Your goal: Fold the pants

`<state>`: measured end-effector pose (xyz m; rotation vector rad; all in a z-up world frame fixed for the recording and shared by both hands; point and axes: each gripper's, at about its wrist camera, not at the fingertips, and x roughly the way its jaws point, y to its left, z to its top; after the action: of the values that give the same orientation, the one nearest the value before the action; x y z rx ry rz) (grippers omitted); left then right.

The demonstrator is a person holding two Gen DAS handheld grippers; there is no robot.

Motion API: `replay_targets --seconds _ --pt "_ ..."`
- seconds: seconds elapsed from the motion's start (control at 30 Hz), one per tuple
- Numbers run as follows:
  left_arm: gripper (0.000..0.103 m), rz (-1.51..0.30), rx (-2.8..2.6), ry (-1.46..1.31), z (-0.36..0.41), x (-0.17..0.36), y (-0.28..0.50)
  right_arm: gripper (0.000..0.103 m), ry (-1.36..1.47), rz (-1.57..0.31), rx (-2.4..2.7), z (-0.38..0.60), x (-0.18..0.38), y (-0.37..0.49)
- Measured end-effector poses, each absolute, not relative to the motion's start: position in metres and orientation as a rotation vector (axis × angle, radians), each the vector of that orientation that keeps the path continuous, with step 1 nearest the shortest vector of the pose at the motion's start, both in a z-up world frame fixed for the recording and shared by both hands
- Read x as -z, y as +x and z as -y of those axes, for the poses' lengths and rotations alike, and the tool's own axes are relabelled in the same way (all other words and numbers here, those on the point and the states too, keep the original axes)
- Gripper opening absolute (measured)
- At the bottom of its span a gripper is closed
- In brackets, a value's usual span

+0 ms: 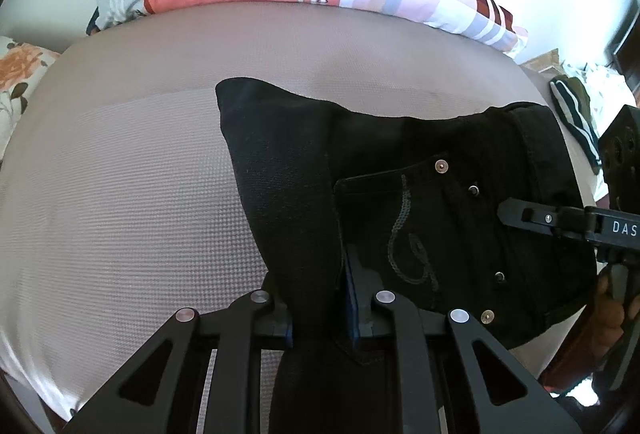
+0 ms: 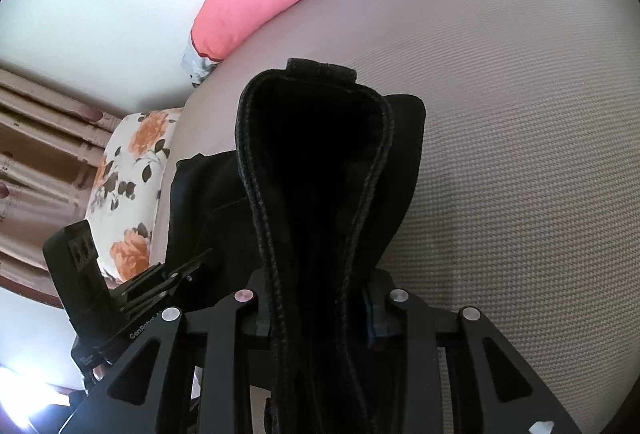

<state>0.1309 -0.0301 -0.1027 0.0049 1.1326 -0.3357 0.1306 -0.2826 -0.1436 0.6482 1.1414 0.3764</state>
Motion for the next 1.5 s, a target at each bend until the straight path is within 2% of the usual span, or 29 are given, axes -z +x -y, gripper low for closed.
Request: replay_targets --seconds 0.77,1.27,1.43,1.5 --pt "0.019 -1.030 0.285 -0.023 0.007 0.078 0.199 0.027 0.600 -1.086 -0.421 0.259 0.114 0.205" --pt "0.019 -0.971 0.255 0.017 0.020 0.100 0.289 0.027 0.569 -1.080 -0.369 0.263 0.125 0.294" --pt "0.019 -0.988 0.222 0.036 0.023 0.123 0.310 0.027 0.534 -1.082 -0.315 0.264 0.138 0.311" --pt "0.022 -0.990 0.205 0.050 0.023 0.134 0.312 0.033 0.490 -1.084 -0.274 0.263 0.144 0.313"
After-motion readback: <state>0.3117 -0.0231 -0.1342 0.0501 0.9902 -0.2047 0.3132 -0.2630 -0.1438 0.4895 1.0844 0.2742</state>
